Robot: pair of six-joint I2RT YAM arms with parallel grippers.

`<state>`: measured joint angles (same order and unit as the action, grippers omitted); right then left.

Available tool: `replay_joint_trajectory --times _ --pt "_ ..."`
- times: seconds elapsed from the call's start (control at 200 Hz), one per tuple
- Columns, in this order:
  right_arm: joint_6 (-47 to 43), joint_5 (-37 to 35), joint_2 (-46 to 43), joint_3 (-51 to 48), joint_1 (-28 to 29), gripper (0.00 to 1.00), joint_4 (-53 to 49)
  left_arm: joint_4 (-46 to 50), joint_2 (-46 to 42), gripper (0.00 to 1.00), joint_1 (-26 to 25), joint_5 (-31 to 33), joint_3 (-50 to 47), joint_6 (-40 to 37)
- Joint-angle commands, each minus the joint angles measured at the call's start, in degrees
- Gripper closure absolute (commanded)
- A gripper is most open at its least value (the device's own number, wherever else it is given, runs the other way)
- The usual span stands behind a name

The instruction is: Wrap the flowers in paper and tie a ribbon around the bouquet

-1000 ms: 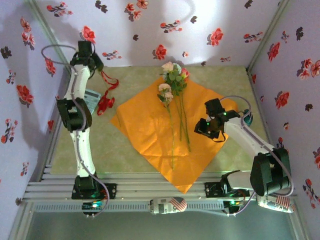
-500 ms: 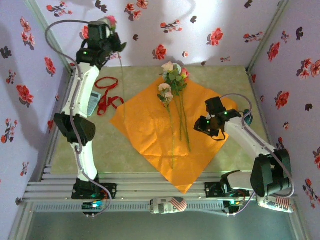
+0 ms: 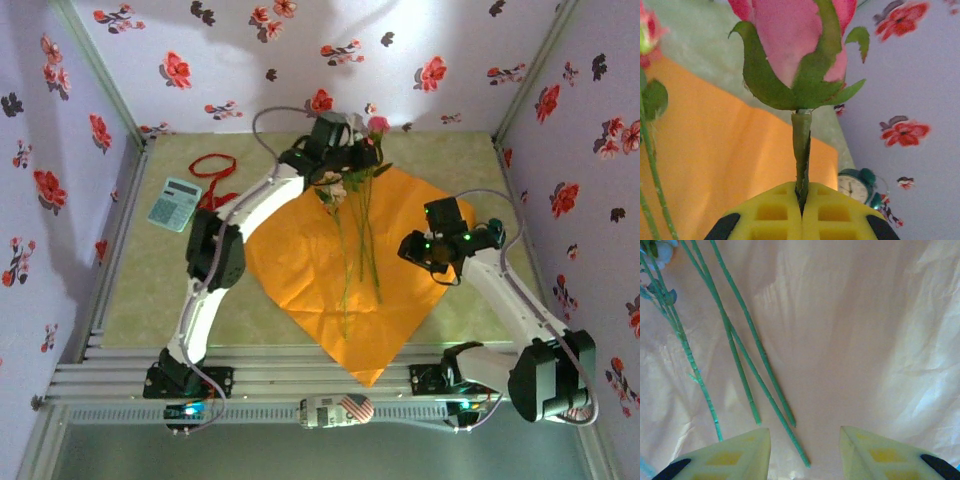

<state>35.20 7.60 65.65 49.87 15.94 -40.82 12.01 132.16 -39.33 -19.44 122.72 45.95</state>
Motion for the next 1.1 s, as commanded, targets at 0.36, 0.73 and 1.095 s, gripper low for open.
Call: replay_joint_trajectory --times 0.36,0.73,1.095 --pt "1.6 1.3 1.8 -1.2 -0.7 0.58 1.4 -7.1 8.8 1.0 3.0 5.9 4.8 8.2" --pt "0.4 7.9 10.7 0.9 -0.5 0.52 5.9 5.5 8.2 0.37 4.7 6.5 8.7 -0.9" --pt "0.6 7.4 16.5 2.8 2.9 0.53 8.4 15.9 -15.5 0.62 3.2 5.5 -21.1 -2.3"
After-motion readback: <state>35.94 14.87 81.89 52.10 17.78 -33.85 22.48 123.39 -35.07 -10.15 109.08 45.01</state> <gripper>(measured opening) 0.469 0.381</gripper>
